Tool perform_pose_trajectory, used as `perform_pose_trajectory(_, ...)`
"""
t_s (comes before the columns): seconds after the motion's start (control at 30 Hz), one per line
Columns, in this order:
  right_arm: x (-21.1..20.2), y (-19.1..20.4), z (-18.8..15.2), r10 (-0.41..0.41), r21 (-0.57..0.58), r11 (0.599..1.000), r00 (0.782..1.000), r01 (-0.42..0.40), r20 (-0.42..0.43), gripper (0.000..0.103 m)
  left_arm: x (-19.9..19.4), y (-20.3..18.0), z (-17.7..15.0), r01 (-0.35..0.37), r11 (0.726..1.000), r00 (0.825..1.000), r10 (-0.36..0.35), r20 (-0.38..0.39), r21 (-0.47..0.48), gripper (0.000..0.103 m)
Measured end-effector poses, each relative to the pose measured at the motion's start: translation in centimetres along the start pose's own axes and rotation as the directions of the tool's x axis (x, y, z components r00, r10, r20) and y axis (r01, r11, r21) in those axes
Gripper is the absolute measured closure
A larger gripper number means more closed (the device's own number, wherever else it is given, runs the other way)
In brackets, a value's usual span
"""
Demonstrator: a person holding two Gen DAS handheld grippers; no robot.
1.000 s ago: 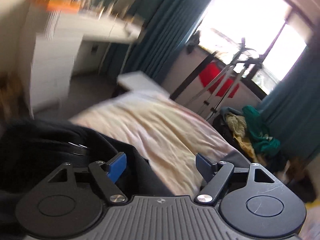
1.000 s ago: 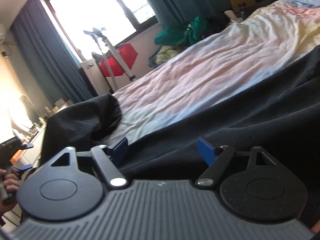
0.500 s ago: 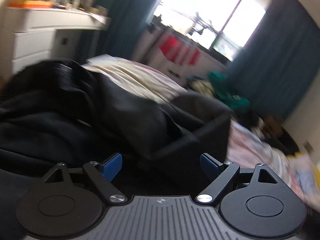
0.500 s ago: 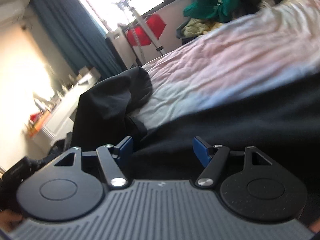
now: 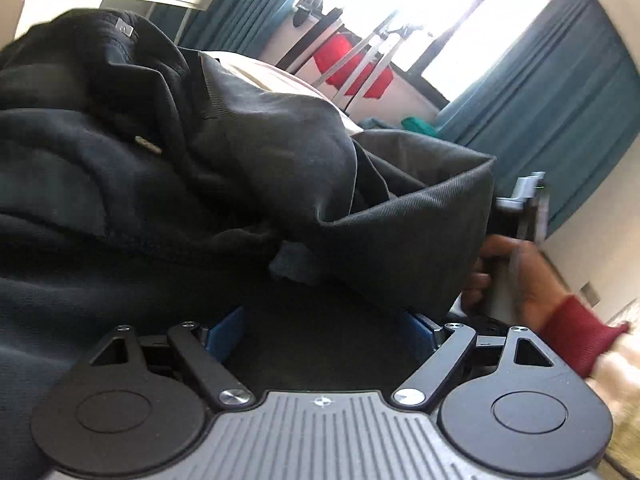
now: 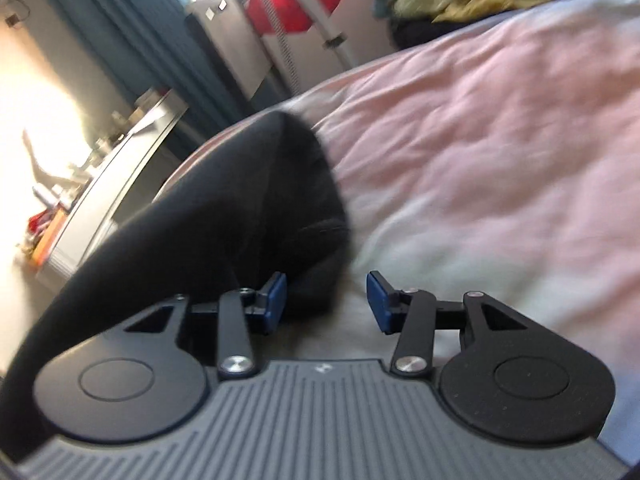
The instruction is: Fold clothes
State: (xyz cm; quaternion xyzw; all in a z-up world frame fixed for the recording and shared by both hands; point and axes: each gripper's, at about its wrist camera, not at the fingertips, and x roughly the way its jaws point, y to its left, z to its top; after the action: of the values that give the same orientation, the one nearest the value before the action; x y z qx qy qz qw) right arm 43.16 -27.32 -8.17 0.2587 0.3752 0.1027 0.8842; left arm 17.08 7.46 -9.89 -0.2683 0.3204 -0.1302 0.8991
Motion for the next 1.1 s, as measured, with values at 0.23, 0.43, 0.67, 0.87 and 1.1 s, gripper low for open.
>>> perform_pose_trajectory(0.23,0.6,2.3,-0.6,-0.036,-0.127,0.991,0.999,0.040,0.040,0.088,0.8,0.8,-0.3,0.053,0.998,0.998,-0.053,0.014,0.018,0.018)
perform_pose_trajectory(0.43,-7.7,0.1,1.3,-0.178,-0.185,0.958,0.960,0.219,0.215,0.090,0.6,1.1,-0.4,0.047,0.999,0.998,-0.048,0.036,0.016,0.019)
perform_pose_trajectory(0.67,-19.6,-9.2,4.6,-0.418,-0.130,0.869,0.849,0.478,0.325,0.090,0.8,1.2,-1.4,0.012,0.998,0.995,-0.018,0.094,0.069,0.020)
perform_pose_trajectory(0.87,-25.5,-15.8,8.4,-0.552,-0.116,0.777,0.758,0.619,0.348,0.092,0.5,2.8,-0.1,0.044,0.999,0.996,-0.041,0.081,-0.028,0.021)
perform_pose_trajectory(1.1,-30.8,-16.1,13.3,-0.525,-0.060,0.772,0.688,0.633,0.501,0.096,0.5,4.3,0.4,0.052,0.996,0.997,-0.048,0.065,-0.067,0.021)
